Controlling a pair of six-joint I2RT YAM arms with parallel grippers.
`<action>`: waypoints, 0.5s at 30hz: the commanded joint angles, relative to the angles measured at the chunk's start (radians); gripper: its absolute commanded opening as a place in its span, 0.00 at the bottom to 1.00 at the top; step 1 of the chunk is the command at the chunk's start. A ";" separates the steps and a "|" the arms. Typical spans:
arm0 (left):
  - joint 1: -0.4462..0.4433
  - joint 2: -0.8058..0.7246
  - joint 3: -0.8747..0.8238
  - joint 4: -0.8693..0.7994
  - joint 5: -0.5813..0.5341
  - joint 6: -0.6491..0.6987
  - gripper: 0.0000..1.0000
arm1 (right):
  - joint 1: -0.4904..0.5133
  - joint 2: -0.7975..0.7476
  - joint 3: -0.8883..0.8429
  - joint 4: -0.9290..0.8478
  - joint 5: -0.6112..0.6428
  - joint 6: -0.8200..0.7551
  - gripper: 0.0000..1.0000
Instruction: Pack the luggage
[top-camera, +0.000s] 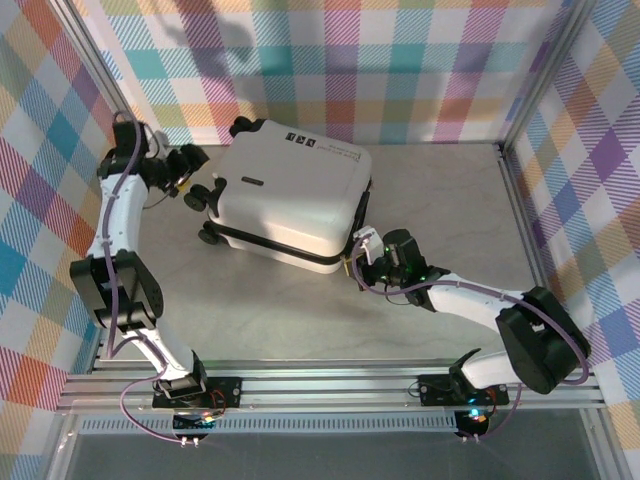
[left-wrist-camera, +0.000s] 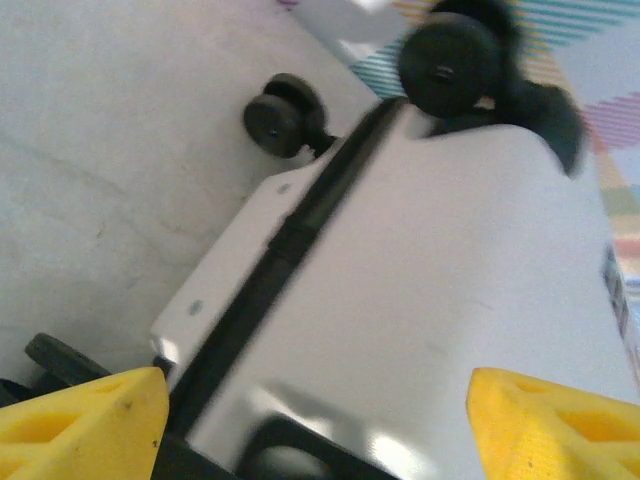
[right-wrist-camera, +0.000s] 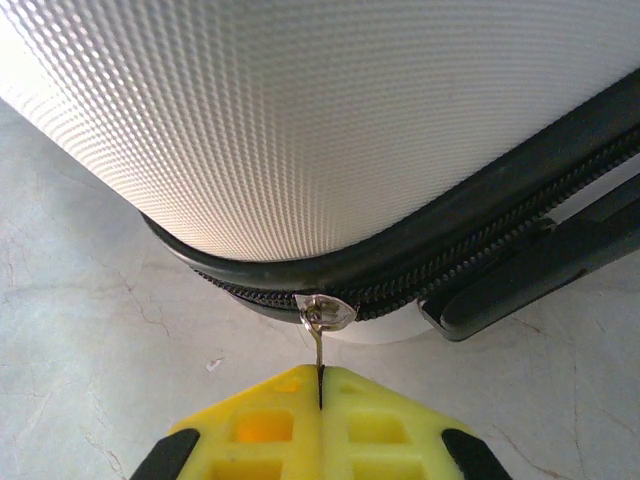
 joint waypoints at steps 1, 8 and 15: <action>-0.143 -0.067 0.142 -0.145 -0.172 0.100 0.79 | 0.003 0.028 0.013 0.091 -0.002 0.023 0.00; -0.439 0.036 0.280 -0.149 -0.249 0.164 0.82 | 0.004 0.036 0.012 0.105 -0.007 0.035 0.00; -0.696 0.290 0.447 -0.124 -0.375 0.207 0.81 | 0.007 0.019 -0.003 0.108 -0.002 0.040 0.00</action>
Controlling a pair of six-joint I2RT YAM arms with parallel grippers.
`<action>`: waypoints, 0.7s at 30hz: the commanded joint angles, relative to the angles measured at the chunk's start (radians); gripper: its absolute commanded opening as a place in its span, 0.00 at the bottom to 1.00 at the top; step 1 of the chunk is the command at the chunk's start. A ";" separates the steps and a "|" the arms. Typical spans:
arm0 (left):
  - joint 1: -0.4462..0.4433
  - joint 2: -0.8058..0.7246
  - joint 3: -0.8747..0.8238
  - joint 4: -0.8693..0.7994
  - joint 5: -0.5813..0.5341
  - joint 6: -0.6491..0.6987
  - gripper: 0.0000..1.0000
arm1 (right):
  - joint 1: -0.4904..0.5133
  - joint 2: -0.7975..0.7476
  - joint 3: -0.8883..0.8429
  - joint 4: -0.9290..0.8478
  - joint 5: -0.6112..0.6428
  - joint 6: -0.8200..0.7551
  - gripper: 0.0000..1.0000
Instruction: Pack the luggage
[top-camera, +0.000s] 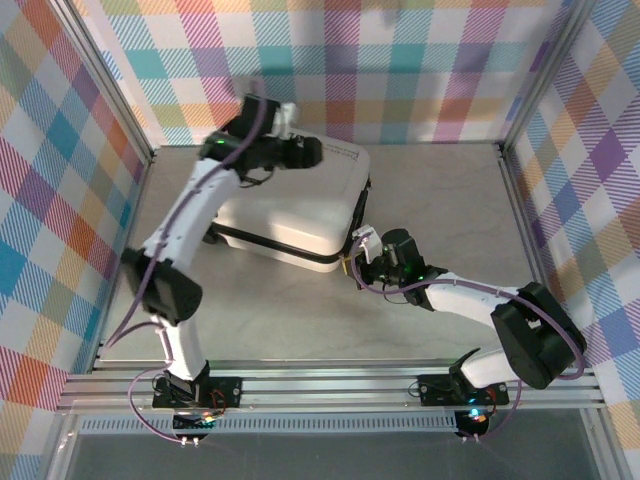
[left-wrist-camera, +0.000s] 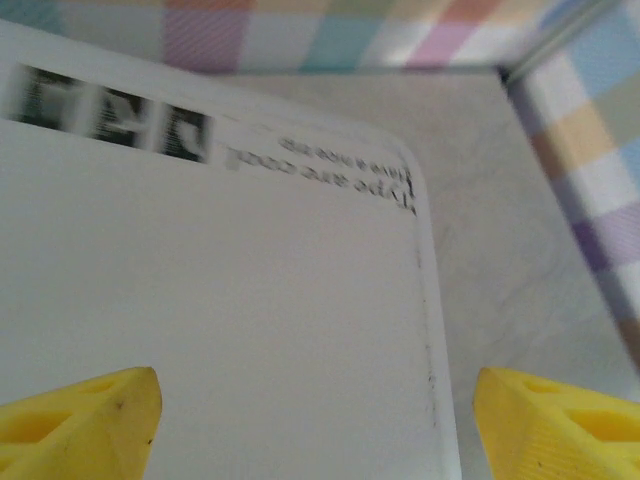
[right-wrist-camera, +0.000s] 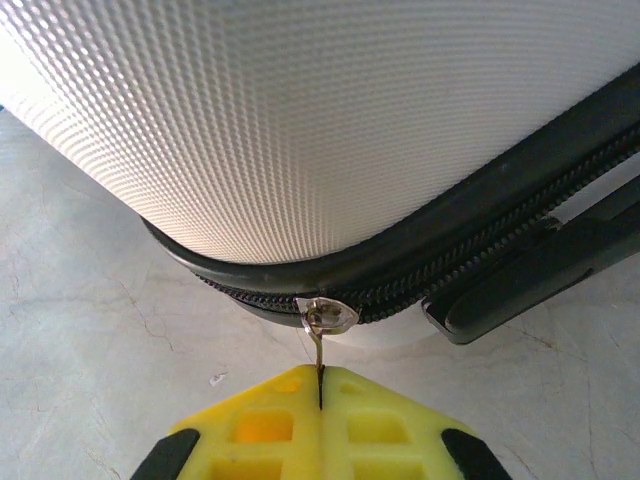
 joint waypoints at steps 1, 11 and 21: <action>-0.072 0.137 0.105 -0.048 -0.095 0.036 0.81 | 0.007 -0.004 -0.004 0.067 0.009 0.018 0.00; -0.118 0.169 -0.011 -0.076 -0.145 -0.051 0.80 | -0.028 0.014 0.018 0.047 0.086 0.003 0.00; -0.118 -0.006 -0.341 0.051 -0.128 -0.105 0.80 | -0.149 0.088 0.081 0.042 0.083 -0.020 0.00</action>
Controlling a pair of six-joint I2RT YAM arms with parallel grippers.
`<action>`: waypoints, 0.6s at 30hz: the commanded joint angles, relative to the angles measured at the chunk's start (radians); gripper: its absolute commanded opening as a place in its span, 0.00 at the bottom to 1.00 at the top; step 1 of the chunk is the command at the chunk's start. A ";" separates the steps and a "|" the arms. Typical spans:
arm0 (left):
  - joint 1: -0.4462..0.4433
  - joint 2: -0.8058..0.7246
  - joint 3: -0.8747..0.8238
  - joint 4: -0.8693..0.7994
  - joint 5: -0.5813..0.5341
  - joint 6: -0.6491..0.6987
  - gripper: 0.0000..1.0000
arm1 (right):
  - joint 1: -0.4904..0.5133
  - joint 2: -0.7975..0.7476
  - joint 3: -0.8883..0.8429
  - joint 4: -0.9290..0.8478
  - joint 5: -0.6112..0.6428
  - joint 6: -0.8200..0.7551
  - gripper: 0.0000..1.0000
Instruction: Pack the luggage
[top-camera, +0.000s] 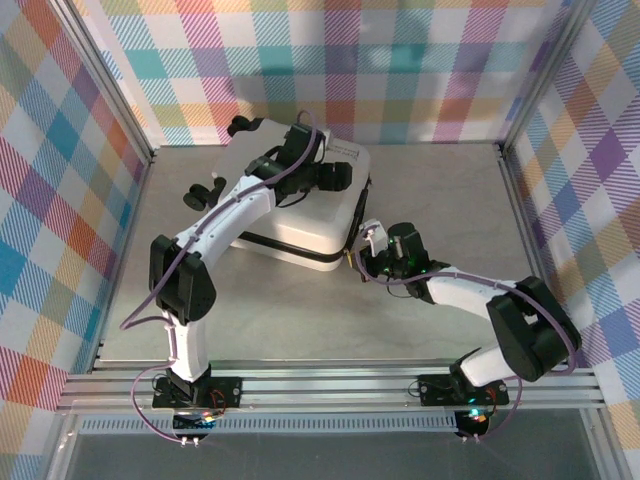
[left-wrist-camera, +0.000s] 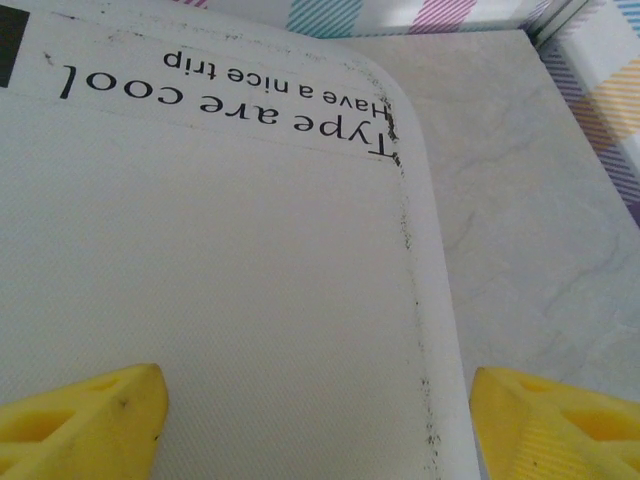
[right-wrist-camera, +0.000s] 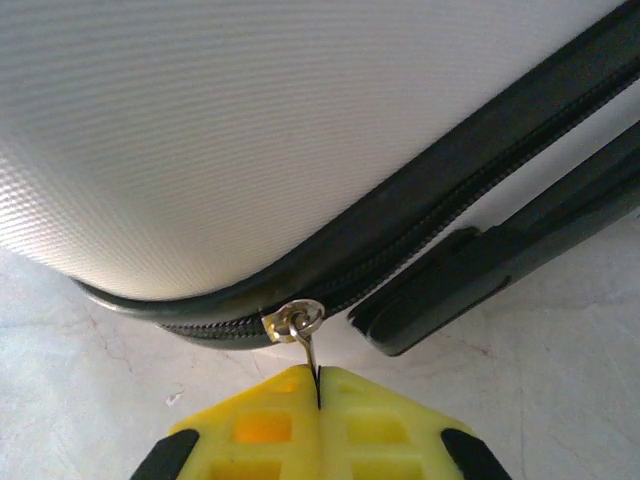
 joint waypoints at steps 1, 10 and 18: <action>-0.005 -0.012 -0.106 -0.207 0.012 -0.074 0.80 | -0.074 0.046 0.059 0.041 0.118 -0.009 0.00; -0.005 -0.057 -0.172 -0.192 0.010 -0.072 0.80 | -0.152 0.180 0.202 0.025 0.173 0.000 0.00; -0.004 -0.078 -0.209 -0.182 0.014 -0.067 0.79 | -0.223 0.296 0.337 0.005 0.169 0.026 0.00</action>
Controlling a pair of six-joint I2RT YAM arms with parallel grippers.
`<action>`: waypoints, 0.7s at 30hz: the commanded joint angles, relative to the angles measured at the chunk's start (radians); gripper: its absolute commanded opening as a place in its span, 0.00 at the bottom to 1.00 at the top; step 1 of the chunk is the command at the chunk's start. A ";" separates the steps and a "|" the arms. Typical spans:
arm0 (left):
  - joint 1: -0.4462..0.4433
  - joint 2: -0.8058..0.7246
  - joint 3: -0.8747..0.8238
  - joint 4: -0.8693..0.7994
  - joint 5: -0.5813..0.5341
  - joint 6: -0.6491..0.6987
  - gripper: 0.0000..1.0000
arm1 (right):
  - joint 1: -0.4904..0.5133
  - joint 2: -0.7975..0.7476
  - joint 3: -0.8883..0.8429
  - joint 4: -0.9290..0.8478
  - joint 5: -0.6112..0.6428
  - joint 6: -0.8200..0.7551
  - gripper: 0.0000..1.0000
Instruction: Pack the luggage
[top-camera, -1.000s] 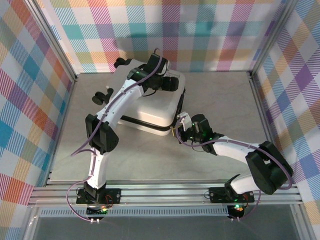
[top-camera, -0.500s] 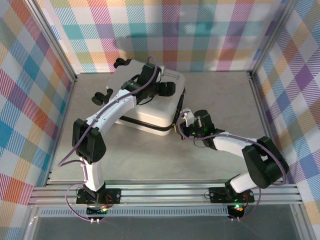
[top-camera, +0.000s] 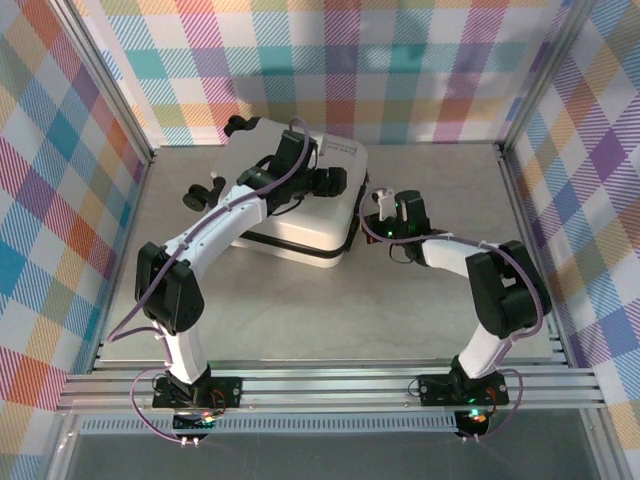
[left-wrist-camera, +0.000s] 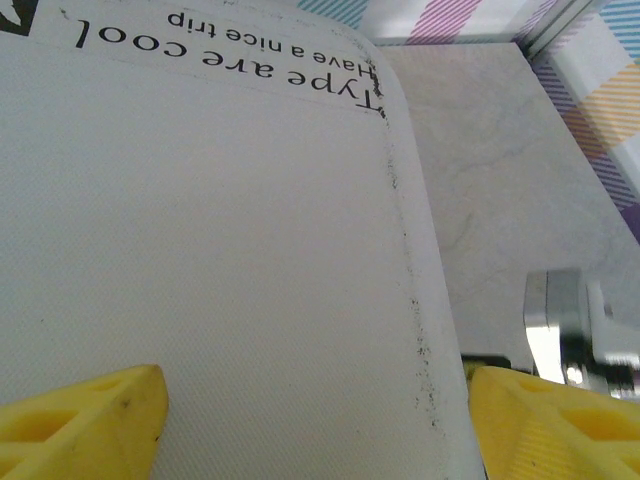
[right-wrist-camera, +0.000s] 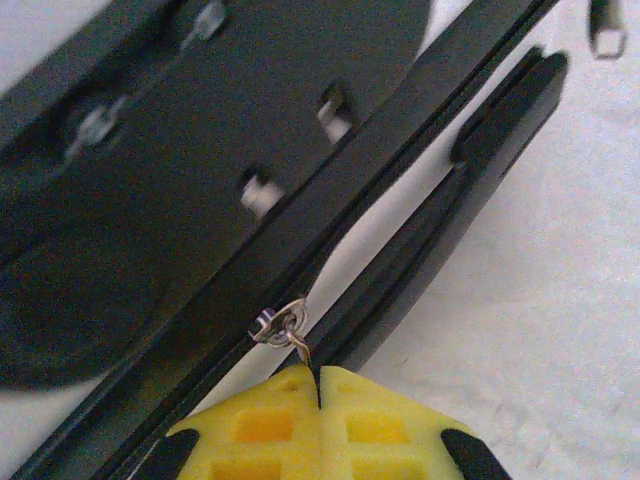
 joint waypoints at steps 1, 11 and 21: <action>-0.003 0.008 -0.075 -0.261 0.019 -0.064 0.79 | -0.060 0.045 0.077 0.016 0.126 0.017 0.00; -0.001 -0.044 -0.151 -0.239 0.035 -0.061 0.79 | -0.152 0.193 0.312 -0.069 0.071 0.019 0.00; 0.002 -0.055 -0.161 -0.238 0.052 -0.055 0.78 | -0.176 0.291 0.462 -0.163 -0.138 -0.006 0.00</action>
